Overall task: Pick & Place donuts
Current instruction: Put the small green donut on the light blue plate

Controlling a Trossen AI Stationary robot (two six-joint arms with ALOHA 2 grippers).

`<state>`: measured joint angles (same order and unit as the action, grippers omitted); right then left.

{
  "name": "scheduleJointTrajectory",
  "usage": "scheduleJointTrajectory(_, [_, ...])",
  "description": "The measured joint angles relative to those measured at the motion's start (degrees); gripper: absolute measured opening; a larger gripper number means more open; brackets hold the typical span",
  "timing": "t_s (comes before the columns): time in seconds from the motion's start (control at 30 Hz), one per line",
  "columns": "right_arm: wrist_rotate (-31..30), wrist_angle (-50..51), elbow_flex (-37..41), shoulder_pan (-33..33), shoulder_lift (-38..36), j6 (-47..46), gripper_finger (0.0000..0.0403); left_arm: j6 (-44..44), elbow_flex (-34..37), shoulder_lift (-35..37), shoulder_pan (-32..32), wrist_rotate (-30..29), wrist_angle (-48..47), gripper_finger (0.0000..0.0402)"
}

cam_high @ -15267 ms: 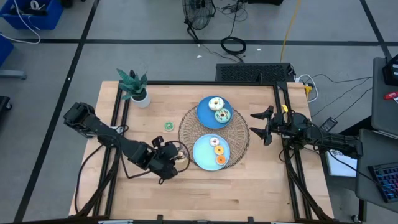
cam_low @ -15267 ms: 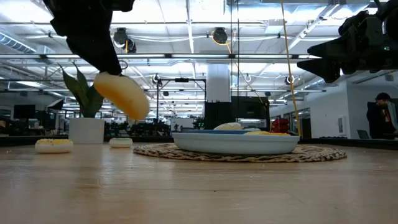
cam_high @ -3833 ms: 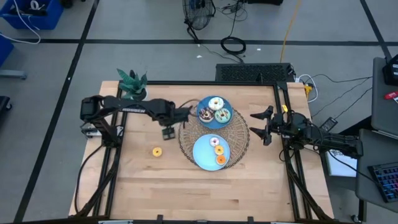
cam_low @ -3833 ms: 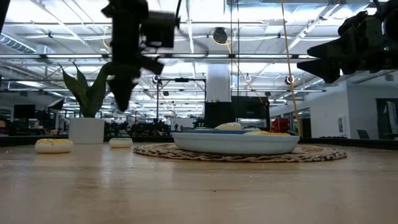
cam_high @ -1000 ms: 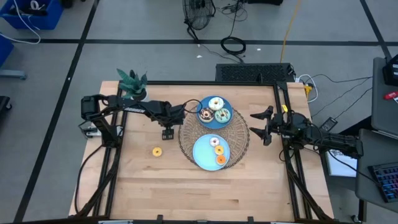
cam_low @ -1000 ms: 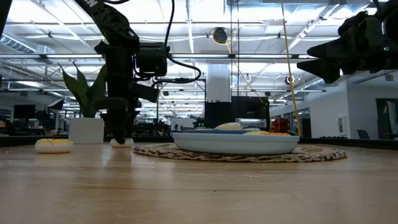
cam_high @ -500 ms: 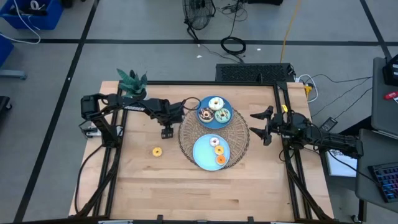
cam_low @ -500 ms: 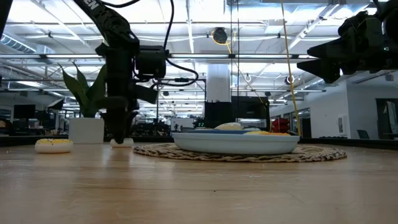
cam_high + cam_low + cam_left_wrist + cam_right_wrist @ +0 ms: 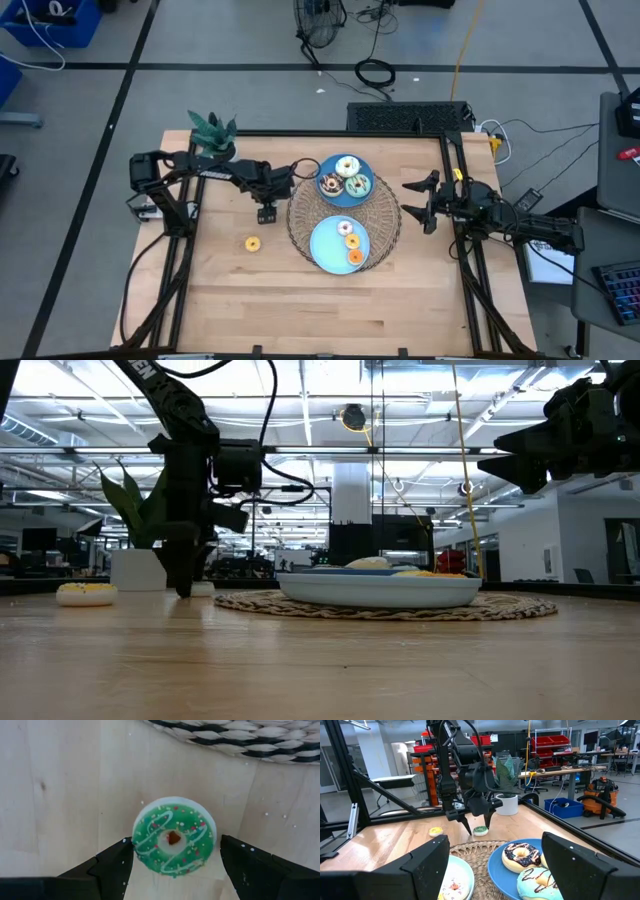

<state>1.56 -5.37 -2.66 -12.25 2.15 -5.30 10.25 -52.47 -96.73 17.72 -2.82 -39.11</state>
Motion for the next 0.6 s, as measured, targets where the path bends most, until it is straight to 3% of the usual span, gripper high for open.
scheduleJointTrajectory(0.6, [0.00, 0.00, -0.01, -0.02, 0.00, 0.00, 0.0304, -0.25, 1.20, 0.15, 0.00, -0.01, 3.45, 0.0294])
